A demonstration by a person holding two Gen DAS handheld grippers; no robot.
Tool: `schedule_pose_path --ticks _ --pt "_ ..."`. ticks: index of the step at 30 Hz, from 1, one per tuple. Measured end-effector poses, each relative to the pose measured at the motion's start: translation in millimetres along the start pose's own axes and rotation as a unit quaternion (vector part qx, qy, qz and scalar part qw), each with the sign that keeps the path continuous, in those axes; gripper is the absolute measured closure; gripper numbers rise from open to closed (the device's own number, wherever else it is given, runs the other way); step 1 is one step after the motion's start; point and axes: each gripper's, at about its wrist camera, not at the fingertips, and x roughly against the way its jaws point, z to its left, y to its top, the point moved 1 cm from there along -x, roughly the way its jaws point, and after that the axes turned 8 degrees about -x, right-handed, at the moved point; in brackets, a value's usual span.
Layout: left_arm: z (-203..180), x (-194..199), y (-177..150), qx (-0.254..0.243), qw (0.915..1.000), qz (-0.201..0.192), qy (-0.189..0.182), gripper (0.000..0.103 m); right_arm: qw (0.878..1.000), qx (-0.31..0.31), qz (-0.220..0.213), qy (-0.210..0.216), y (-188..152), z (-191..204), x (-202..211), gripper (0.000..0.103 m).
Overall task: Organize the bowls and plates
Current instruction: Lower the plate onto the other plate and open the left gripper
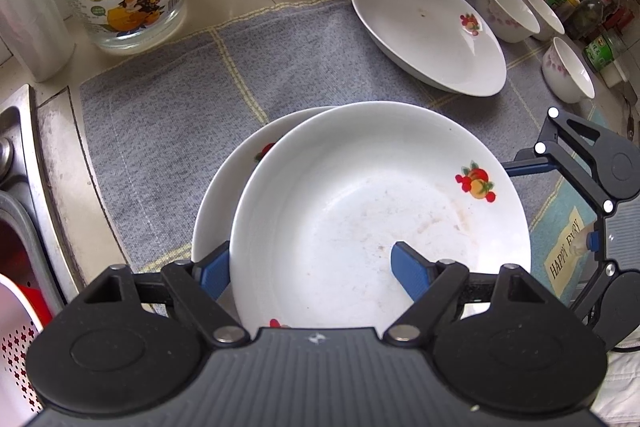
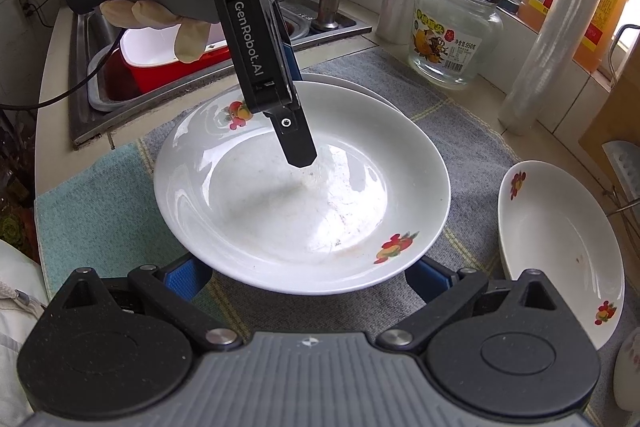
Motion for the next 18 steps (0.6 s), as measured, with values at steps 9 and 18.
schedule_pose_path --ticks 9,18 --pt "-0.8 3.4 -3.7 0.001 1.0 0.0 -0.001 0.021 1.0 -0.004 0.006 -0.002 1.5 0.5 -0.9 0.0" --pt "-1.0 7.1 -7.1 0.008 1.0 -0.001 -0.002 0.021 1.0 -0.008 0.005 -0.009 0.0 0.1 0.7 0.0"
